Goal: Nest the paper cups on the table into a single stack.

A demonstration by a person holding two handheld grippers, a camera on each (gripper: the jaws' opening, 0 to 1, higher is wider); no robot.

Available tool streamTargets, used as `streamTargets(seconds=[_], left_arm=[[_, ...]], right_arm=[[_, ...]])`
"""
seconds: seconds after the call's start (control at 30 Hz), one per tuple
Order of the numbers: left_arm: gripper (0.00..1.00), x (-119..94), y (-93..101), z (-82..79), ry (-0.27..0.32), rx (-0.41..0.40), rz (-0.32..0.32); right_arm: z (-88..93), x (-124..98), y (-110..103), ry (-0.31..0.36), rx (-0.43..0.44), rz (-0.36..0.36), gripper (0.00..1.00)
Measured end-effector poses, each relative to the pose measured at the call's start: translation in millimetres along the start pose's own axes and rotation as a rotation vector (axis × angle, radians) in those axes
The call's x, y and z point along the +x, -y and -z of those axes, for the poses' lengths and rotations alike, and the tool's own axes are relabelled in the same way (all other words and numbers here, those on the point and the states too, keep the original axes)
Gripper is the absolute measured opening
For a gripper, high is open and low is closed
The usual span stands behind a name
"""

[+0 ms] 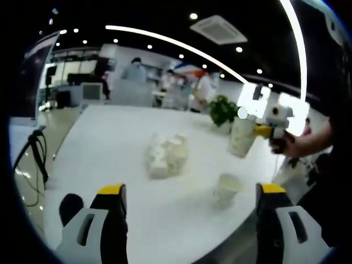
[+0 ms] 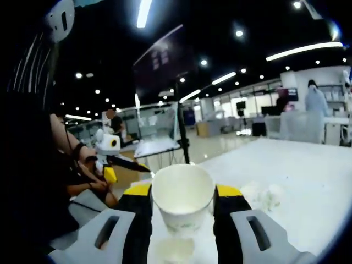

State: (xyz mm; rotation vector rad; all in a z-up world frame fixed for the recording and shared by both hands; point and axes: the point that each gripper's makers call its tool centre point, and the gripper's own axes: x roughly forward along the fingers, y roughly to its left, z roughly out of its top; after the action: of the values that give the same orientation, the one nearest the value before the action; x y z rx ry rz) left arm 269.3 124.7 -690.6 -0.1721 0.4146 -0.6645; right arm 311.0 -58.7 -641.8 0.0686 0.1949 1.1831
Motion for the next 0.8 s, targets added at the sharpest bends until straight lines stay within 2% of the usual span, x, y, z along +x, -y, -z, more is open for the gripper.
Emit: streamTargets(seconds=[0.23,0.43,0.6,0.8], left_arm=[[0.98,-4,-2.8,1.0,-0.001,0.000,-0.006],[0.97,-6,-4.3,2.6,-0.001,-0.011,-0.013],[0.98,-7,-5.9,4.9,-0.004,-0.016,-0.016],[0.98,-8,-8.4,3.9,0.003,-0.014,-0.020]], right_arm=[[26.3,6,-17,-0.052,-0.041,-0.029,0.40],[41.8,4,-12,-0.063,-0.015,0.008,0.40],[50.0,5,-14,-0.074,-0.007,0.003,0.40],[67.9,7,-14,-0.113,-0.008,0.002,0.39]])
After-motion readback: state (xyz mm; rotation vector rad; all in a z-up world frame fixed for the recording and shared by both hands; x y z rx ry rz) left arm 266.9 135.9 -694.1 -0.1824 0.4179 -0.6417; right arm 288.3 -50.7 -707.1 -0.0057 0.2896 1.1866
